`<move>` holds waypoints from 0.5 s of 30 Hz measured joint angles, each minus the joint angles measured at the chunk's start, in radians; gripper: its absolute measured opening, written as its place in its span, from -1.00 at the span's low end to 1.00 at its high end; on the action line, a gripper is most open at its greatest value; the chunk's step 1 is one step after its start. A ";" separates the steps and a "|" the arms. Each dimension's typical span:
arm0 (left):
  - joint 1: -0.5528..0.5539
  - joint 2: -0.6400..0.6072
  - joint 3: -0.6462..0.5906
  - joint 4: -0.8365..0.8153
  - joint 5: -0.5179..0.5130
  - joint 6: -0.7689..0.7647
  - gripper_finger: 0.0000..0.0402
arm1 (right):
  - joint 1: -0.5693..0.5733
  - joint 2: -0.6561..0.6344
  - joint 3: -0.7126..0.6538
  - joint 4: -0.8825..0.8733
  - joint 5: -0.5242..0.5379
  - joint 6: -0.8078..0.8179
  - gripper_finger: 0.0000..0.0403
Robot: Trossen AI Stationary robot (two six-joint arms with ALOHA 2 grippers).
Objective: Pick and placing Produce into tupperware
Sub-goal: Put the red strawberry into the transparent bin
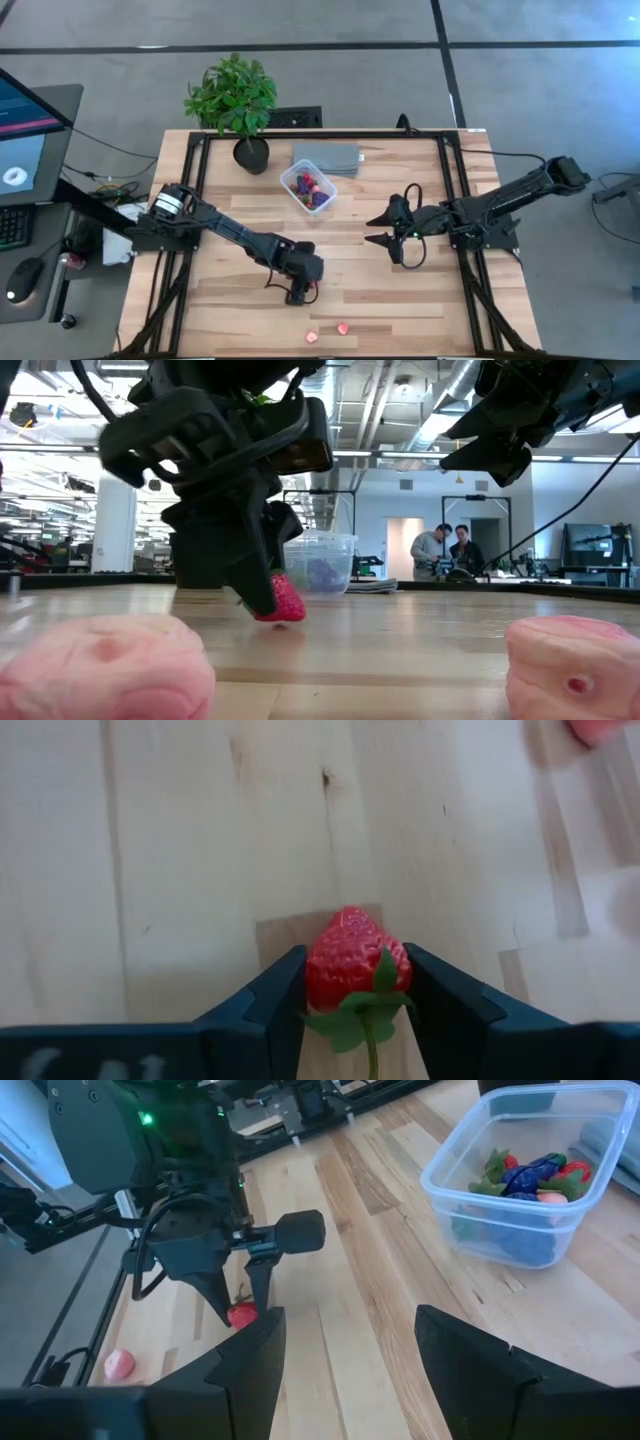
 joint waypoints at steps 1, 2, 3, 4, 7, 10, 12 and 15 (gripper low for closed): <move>0.003 0.000 0.000 0.004 0.000 -0.007 -0.29 | 0.000 0.000 0.000 0.000 0.000 0.000 0.23; 0.006 -0.002 0.000 0.007 0.000 -0.009 -0.29 | 0.000 0.000 0.000 0.000 0.000 0.000 0.23; 0.008 -0.005 -0.001 0.010 0.000 -0.010 -0.28 | 0.000 0.000 0.000 0.000 0.000 0.000 0.23; 0.012 -0.007 -0.001 0.023 0.000 -0.012 -0.28 | 0.000 0.000 0.000 0.000 0.000 0.000 0.23; 0.024 -0.028 -0.001 0.048 -0.011 -0.028 -0.28 | 0.000 0.000 0.000 0.000 0.000 0.002 0.23; 0.038 -0.052 0.000 0.075 -0.022 -0.040 -0.29 | 0.000 0.000 0.000 -0.002 -0.001 0.003 0.23; 0.047 -0.073 0.000 0.089 -0.035 -0.042 -0.29 | 0.000 0.000 0.000 -0.001 -0.007 0.003 0.23; 0.060 -0.112 0.000 0.106 -0.062 -0.045 -0.29 | 0.000 0.000 0.000 -0.001 -0.014 0.002 0.23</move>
